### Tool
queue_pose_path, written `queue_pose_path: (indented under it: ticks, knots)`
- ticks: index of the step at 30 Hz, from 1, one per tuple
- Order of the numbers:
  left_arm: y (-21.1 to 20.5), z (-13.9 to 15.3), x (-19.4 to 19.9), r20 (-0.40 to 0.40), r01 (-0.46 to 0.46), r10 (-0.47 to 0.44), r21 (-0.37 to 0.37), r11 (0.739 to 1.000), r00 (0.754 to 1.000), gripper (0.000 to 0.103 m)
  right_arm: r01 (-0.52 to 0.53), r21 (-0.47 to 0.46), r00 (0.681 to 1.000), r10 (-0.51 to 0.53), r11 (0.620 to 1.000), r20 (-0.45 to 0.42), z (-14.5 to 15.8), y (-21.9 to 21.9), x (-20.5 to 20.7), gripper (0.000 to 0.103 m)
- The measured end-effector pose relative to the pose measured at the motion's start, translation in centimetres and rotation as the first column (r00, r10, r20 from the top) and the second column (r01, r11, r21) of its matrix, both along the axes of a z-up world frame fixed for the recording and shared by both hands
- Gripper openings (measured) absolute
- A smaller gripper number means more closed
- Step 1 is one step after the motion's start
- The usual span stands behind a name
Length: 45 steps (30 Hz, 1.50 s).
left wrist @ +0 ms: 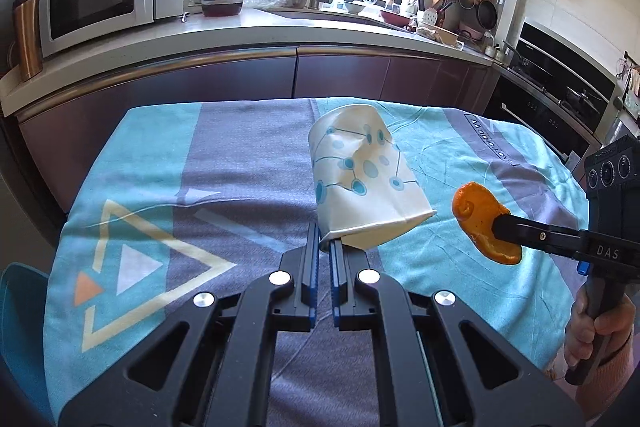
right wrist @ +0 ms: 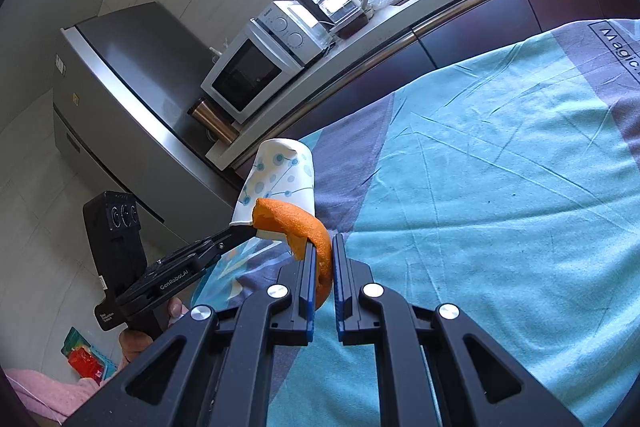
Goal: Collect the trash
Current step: 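Carry the paper cup with the left tool while the right tool carries the peel toward the bin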
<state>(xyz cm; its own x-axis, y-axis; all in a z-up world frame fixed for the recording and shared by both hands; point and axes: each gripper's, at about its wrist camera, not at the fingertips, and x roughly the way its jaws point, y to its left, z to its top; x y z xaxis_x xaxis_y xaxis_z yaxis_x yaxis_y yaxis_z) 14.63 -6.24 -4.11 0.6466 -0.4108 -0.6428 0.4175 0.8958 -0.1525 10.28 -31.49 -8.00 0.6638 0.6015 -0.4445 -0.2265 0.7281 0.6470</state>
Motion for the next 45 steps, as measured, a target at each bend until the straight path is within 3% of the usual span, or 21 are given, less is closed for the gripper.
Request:
queue_pose_path:
  ticks: [14,28,45]
  knots:
    - [6.1,0.1,-3.7,-0.009,-0.061,0.061,-0.001,0.998,0.998,0.005,-0.075,0.025,0.997,0.075,0.997,0.008,0.3,4.3,-0.1,0.007]
    - [8.6,-0.2,-7.3,0.001,-0.089,0.089,0.041,0.995,0.996,0.005,-0.146,0.028,0.989,0.146,0.989,0.001,0.2,8.0,-0.3,0.007]
    - [11.6,0.3,-8.6,0.016,-0.131,0.131,0.033,0.991,0.991,0.005,-0.188,0.022,0.982,0.188,0.982,-0.006,0.1,10.6,0.4,0.007]
